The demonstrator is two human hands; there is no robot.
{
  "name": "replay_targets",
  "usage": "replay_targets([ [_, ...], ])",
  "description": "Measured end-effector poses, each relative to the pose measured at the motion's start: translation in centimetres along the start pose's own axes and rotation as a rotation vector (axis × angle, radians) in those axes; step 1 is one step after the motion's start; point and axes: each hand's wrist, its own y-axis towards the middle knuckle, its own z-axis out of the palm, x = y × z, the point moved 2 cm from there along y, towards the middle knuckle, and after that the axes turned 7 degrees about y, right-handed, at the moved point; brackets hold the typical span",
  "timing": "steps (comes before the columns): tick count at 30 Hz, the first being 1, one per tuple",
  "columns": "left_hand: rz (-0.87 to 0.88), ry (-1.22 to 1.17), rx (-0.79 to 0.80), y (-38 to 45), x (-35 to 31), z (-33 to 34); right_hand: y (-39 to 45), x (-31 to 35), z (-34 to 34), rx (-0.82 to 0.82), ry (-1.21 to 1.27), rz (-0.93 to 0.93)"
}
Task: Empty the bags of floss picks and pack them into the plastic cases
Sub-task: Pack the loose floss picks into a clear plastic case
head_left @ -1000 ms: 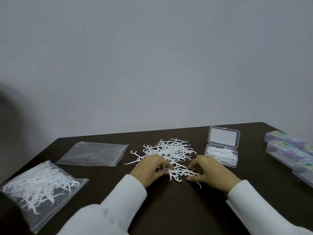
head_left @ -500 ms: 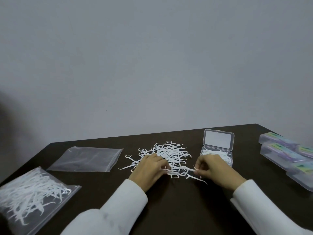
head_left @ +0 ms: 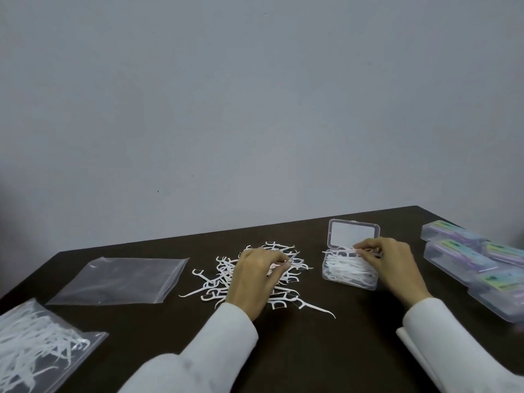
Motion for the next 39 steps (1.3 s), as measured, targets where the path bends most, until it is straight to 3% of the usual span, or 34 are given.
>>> replay_targets([
  [13, 0.057, -0.028, 0.039, 4.4, -4.7, 4.6, 0.7, -1.5, -1.3, 0.014, 0.116, 0.104],
  [26, 0.064, 0.065, 0.159, 5.2, -6.5, 7.5, 0.8, -1.7, -3.3, -0.225, 0.205, 0.068],
  [35, -0.042, -0.044, 0.252, 5.0, -6.0, 7.8, 0.6, -1.4, -2.3, -0.134, 0.255, 0.043],
  [39, -0.11, -0.165, 0.185, 5.0, -5.5, 7.8, 0.5, -1.3, -1.8, -0.083, 0.262, 0.033],
])
